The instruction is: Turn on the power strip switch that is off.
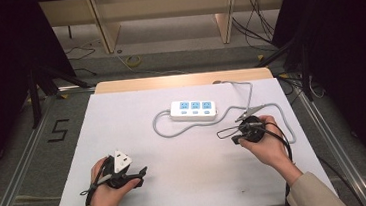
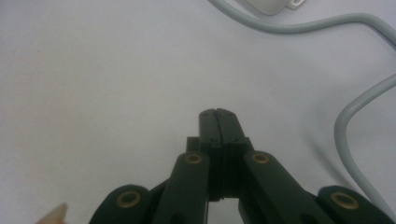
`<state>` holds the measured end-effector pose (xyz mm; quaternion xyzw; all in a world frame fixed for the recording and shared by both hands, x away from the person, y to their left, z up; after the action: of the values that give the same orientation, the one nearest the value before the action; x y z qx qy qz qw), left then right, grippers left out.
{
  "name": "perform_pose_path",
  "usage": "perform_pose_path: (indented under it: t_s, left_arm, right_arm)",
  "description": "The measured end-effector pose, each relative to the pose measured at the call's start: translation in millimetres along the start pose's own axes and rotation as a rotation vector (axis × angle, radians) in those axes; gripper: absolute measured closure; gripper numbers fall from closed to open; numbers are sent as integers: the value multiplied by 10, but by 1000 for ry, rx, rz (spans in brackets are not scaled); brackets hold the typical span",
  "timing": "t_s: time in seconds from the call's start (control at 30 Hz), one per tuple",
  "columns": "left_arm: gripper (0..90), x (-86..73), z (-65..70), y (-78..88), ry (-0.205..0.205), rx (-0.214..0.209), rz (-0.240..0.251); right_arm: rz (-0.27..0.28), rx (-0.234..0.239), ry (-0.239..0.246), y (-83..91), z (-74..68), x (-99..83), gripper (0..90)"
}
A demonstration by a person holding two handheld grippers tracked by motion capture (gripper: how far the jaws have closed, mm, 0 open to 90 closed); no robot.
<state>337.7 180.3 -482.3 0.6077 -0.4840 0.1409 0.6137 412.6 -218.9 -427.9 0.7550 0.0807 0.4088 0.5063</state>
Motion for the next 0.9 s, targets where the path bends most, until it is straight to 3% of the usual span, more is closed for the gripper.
perform_pose_path:
  t_s: [0.9]
  left_arm:
    - [215,3,6,-1,-1,-2,2]
  right_arm:
    - [-36,11,-10,-28,53,221,900]
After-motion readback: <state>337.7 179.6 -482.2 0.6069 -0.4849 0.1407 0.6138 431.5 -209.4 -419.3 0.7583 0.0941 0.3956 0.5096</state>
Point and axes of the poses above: each handheld gripper's, and its own axes: y roughly backward along the jaws, x roughly out of its top, z roughly to its right, the point moved 1 cm from there along -y, roughly forward along the jaws, and after that the axes turned 8 degrees about x, right-handed, at the moved point
